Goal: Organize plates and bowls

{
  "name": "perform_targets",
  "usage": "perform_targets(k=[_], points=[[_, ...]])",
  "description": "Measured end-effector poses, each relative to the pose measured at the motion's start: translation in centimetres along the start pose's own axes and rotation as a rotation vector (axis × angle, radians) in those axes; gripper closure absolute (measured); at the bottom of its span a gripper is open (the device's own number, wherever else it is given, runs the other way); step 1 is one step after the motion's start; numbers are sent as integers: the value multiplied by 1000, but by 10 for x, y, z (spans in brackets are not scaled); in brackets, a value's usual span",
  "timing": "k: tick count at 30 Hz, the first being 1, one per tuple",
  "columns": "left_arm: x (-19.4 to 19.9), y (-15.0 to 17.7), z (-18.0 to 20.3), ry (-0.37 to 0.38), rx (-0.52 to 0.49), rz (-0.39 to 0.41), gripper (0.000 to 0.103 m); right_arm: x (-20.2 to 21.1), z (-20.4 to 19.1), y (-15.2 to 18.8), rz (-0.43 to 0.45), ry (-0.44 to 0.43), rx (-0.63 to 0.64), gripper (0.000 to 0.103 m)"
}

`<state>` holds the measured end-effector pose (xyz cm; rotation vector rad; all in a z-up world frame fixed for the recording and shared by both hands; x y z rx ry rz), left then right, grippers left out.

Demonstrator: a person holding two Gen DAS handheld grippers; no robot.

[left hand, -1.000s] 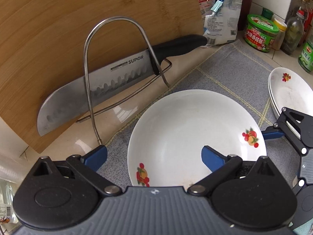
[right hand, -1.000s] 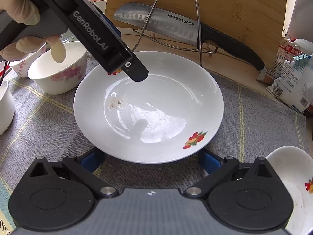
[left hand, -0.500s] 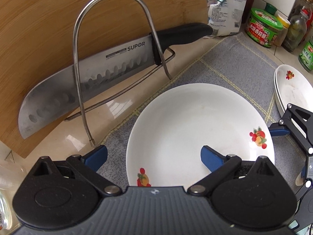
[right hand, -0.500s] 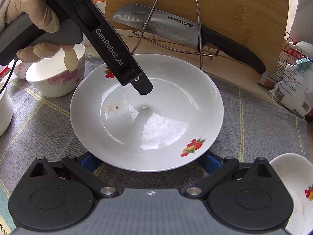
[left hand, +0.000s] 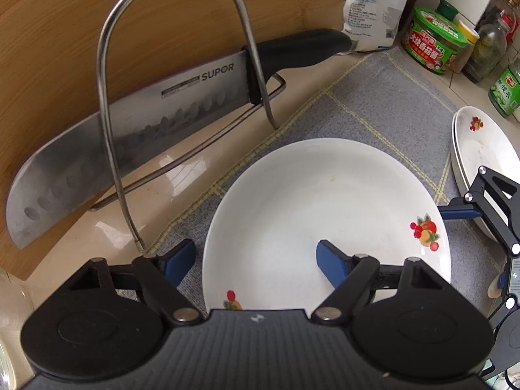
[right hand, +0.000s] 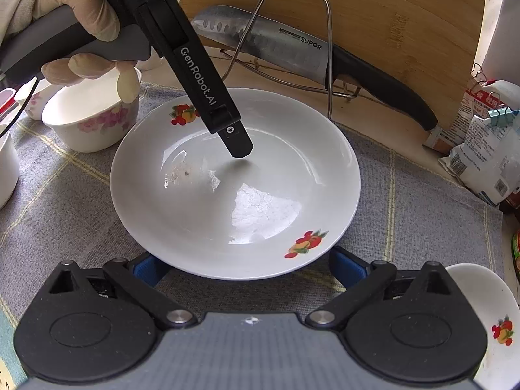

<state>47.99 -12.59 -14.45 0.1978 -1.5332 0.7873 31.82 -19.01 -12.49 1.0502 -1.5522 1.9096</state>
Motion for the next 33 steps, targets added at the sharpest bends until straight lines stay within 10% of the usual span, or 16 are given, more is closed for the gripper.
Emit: perform_targets(k=[33], points=[[-9, -6, 2, 18, -52, -35, 23, -5, 8, -1, 16, -54, 20, 0]])
Point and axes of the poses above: each gripper's, at about its wrist camera, not at the fingertips, and x roughly against the way its jaws point, z to its right, y to its underside, the point moved 3 cm from there along -x, roughly the way its jaws point, and after that the axes turned 2 degrees about x, right-handed, at the moved point
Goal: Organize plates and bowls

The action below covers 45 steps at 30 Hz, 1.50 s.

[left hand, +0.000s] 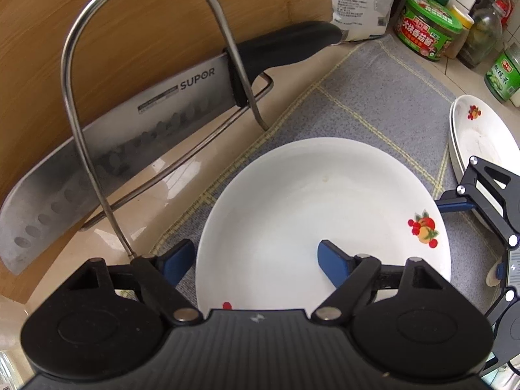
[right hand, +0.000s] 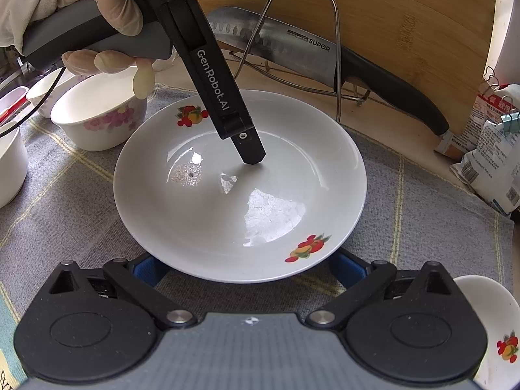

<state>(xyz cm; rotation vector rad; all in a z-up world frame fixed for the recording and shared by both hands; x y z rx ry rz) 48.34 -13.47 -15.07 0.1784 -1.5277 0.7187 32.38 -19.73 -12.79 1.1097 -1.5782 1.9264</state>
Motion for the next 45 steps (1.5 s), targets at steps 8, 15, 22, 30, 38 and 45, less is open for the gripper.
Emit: perform_targets(k=[8, 15, 22, 30, 38, 45], points=[[-5, -2, -1, 17, -16, -12, 27, 1, -6, -2, 15, 20, 46, 0], [-6, -4, -4, 20, -17, -34, 34, 1, -6, -2, 17, 15, 45, 0], [-6, -3, -5, 22, -27, -34, 34, 2, -5, -3, 18, 16, 41, 0], [-3, 0, -4, 15, -40, -25, 34, 3, -4, -3, 15, 15, 29, 0], [3, 7, 1, 3, -38, -20, 34, 11, -8, -2, 13, 19, 35, 0], [9, 12, 10, 5, -57, -10, 34, 19, -13, 1, 16, 29, 34, 0]])
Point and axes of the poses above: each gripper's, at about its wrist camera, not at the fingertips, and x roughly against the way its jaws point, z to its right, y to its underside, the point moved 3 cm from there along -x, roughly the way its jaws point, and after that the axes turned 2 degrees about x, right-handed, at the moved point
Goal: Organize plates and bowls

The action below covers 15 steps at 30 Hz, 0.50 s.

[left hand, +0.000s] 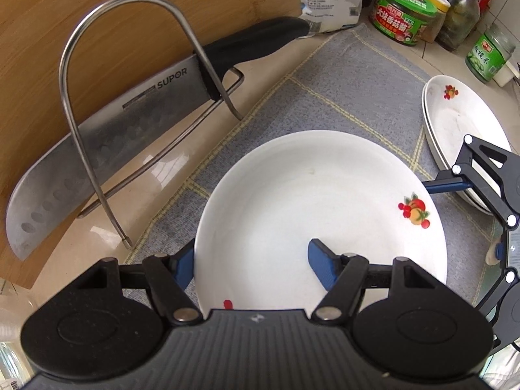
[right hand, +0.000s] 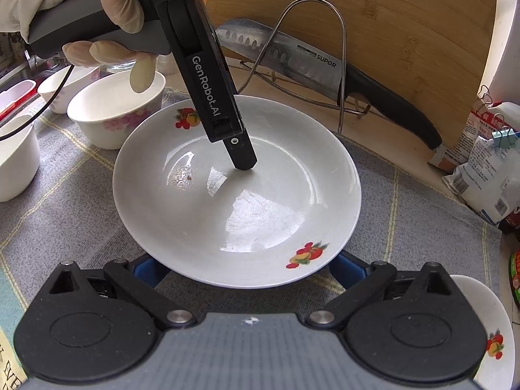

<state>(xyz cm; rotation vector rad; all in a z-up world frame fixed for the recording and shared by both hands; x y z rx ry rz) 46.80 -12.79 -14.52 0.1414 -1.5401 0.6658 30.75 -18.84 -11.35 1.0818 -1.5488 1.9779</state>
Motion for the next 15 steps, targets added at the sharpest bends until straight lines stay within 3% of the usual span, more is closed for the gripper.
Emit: perform_targets(k=[15], points=[[20, 6, 20, -10, -12, 41, 34, 26, -10, 3, 14, 24, -2, 0]])
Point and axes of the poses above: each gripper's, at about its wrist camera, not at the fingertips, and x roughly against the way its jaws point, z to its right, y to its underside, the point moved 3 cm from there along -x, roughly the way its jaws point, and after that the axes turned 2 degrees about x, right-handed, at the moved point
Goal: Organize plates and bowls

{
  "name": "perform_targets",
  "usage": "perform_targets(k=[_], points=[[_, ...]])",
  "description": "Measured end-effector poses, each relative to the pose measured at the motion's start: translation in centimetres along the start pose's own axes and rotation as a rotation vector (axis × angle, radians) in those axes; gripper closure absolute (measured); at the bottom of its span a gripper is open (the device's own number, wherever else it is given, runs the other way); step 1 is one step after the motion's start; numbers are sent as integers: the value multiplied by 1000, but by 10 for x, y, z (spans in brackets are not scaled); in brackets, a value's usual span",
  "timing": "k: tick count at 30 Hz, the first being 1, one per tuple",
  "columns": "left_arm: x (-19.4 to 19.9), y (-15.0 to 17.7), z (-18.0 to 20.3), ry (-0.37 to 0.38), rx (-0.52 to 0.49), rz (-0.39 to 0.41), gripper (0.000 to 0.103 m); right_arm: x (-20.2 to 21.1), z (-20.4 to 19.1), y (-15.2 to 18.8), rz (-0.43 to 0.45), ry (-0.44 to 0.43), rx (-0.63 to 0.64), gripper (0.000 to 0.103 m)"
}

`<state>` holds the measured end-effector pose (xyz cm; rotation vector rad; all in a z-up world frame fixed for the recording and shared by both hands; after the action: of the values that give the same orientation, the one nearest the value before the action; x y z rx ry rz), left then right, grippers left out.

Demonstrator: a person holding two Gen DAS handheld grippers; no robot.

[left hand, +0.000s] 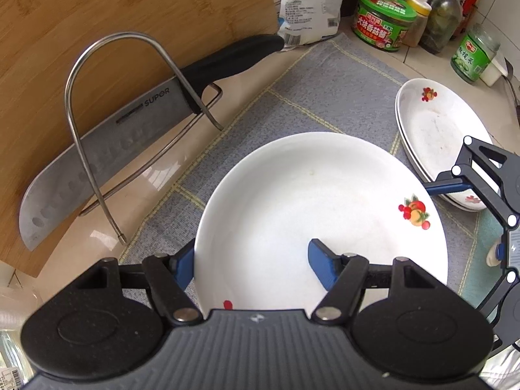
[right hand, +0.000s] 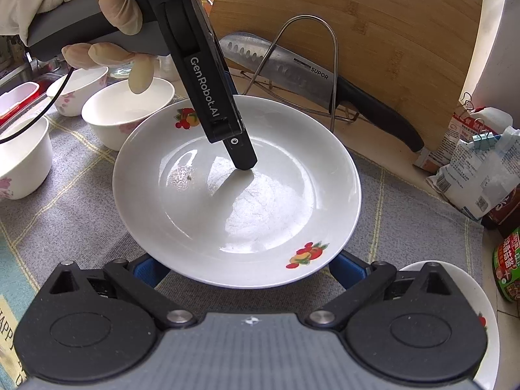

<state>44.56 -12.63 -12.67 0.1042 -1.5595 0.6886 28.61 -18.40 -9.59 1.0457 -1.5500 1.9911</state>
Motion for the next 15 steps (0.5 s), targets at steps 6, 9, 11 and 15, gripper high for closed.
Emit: perform_targets(k=[6, 9, 11, 15], points=[[9, 4, 8, -7, 4, 13, 33, 12, -4, 4, 13, 1, 5, 0], [13, 5, 12, -8, 5, 20, 33, 17, -5, 5, 20, 5, 7, 0], [16, 5, 15, -9, 2, 25, 33, 21, -5, 6, 23, 11, 9, 0], [21, 3, 22, -11, -10, 35, 33, 29, -3, 8, 31, 20, 7, 0]])
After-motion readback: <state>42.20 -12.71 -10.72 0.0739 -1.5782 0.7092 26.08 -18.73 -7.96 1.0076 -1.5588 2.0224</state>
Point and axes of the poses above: each gripper's, at about its wrist camera, not at the fingertips, and x roughly against the way its jaws point, z to its right, y to its underside, the point moved 3 cm from there along -x, roughly the way its jaws point, and after that the axes turned 2 degrees about x, right-handed, at the moved point
